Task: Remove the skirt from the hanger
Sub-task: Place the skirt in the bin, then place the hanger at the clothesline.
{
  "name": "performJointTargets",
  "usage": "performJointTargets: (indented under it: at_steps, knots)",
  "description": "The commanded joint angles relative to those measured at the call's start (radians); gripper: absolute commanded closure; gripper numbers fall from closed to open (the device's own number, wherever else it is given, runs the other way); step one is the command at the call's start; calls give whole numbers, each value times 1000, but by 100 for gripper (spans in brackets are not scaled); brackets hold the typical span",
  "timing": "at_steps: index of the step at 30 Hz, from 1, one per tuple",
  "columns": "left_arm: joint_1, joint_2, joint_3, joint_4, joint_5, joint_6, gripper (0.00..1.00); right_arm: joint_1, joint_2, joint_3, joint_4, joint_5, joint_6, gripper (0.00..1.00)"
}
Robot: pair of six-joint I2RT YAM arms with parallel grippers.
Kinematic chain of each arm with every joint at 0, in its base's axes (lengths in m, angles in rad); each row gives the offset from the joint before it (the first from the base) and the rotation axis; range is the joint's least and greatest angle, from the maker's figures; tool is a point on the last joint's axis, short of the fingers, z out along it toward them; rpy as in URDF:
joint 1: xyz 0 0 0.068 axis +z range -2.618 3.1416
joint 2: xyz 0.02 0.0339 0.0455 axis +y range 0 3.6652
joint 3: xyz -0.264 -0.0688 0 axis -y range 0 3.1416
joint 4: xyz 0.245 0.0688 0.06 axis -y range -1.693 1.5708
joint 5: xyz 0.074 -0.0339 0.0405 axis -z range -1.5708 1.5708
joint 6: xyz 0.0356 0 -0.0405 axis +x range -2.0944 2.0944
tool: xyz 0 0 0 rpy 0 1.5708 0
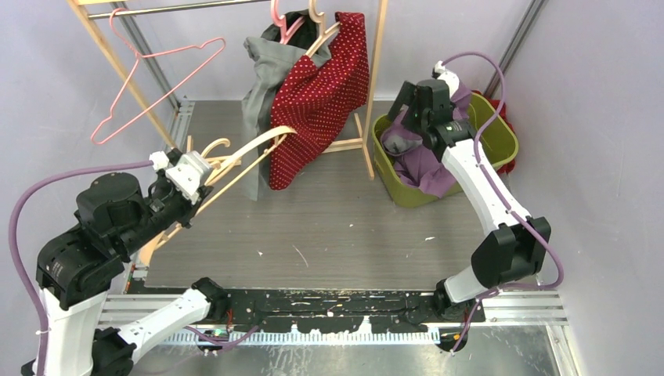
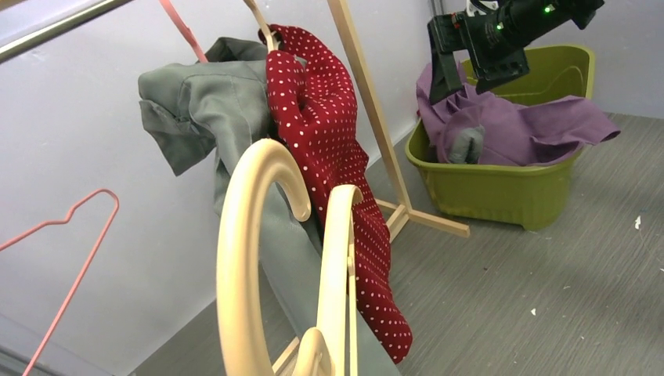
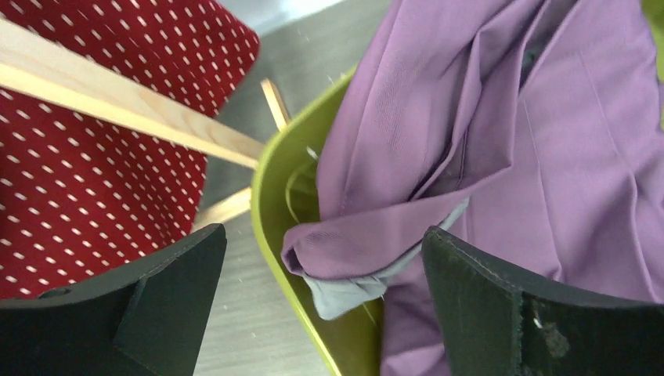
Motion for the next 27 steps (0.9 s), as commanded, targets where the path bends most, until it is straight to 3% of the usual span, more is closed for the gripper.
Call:
performJointTargets:
  at_steps: [1,5,9,14,20,27]
  knots:
    - [-2,23,53,8,-9,0,100,10,-117,-33,41,11,11,0]
    - [-2,20,162,-47,33,-22,100,11,-102,111,44,22,-98,0]
    - [-2,-8,265,-62,24,-46,100,7,11,312,53,-39,-139,0]
    - [-2,33,368,-75,-171,-36,100,8,206,526,-8,-98,-173,0]
    - [-3,157,516,-56,-276,-13,100,6,390,693,-9,14,-254,0]
    - [-3,287,508,95,-453,100,100,-32,539,863,6,80,-306,0]
